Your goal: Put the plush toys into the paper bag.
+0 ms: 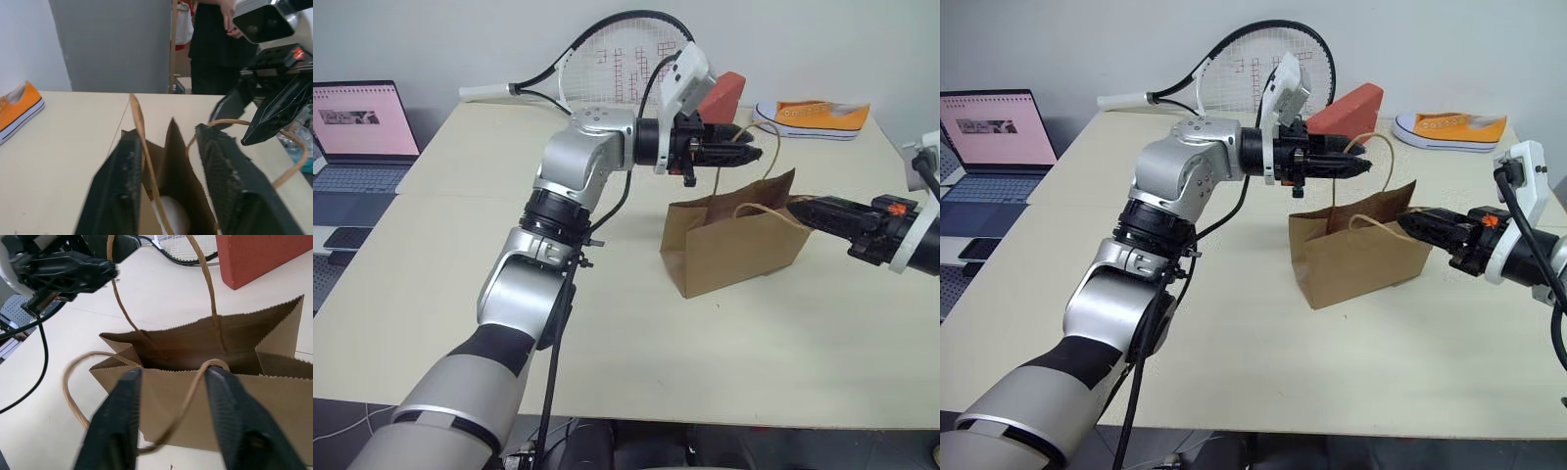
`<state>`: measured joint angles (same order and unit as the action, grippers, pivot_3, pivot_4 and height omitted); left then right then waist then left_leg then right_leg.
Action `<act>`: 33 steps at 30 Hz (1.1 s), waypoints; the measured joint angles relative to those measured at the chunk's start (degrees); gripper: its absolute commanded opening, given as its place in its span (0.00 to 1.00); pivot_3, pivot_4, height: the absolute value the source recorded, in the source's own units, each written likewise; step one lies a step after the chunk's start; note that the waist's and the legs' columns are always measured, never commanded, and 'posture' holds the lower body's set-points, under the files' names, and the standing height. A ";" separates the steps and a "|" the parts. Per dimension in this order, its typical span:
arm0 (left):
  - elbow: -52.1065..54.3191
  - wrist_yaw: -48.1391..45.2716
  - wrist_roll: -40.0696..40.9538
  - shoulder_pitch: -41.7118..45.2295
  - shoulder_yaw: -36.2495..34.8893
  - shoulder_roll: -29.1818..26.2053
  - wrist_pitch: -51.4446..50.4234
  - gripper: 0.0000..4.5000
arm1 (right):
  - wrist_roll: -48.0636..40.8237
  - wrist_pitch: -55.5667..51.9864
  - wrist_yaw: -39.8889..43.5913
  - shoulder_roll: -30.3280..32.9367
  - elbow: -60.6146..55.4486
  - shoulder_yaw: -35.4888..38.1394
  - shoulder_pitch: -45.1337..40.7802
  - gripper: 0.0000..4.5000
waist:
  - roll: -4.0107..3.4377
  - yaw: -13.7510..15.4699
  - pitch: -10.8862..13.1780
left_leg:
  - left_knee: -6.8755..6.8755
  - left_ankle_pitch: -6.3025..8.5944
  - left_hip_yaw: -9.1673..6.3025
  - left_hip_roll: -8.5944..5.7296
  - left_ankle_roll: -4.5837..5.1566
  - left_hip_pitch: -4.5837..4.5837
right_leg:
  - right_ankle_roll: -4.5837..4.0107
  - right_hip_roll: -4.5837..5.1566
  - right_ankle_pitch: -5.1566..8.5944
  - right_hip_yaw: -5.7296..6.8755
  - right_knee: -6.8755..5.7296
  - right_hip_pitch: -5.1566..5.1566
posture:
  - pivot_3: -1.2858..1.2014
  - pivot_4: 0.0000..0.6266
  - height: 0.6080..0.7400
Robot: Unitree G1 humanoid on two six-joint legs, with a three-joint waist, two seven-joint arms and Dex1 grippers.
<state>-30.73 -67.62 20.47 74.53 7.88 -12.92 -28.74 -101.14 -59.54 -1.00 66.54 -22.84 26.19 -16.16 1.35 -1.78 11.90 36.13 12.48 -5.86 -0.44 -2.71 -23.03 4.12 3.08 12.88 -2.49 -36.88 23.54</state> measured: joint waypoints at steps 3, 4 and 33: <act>1.53 -0.61 1.12 -0.99 -1.64 -1.78 -1.44 0.84 | 2.59 -0.84 4.46 2.10 0.17 3.50 1.23 0.96 | 0.00 -0.05 0.00 | -0.01 0.00 0.01 0.01 0.00 0.02 | 0.00 0.00 0.00 0.00 0.00 0.00 | 0.52 0.24 1.00; 2.83 -0.76 1.71 -1.98 -2.08 -2.58 -2.19 0.90 | 3.83 -1.15 6.34 2.71 0.21 4.64 1.66 1.00 | -0.01 -0.07 -0.01 | -0.02 0.00 0.01 0.01 0.00 0.02 | 0.00 0.00 0.00 0.00 0.00 0.00 | 0.52 0.24 1.00; 26.83 6.61 4.38 -36.33 -3.78 -7.47 1.97 0.99 | 39.20 8.86 41.95 -0.74 -21.09 8.82 15.53 1.00 | -0.01 0.77 -0.02 | 0.29 0.00 0.02 -0.02 -0.03 0.10 | -0.02 0.03 0.01 -0.05 0.06 -0.27 | 0.52 0.24 1.00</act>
<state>-3.89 -61.01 24.85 38.19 4.11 -20.39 -26.77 -61.94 -50.68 40.95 65.81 -43.93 35.01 -0.63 1.35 -1.01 11.88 36.42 12.47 -5.84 -0.46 -2.75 -22.93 4.10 3.11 12.89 -2.54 -36.82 23.28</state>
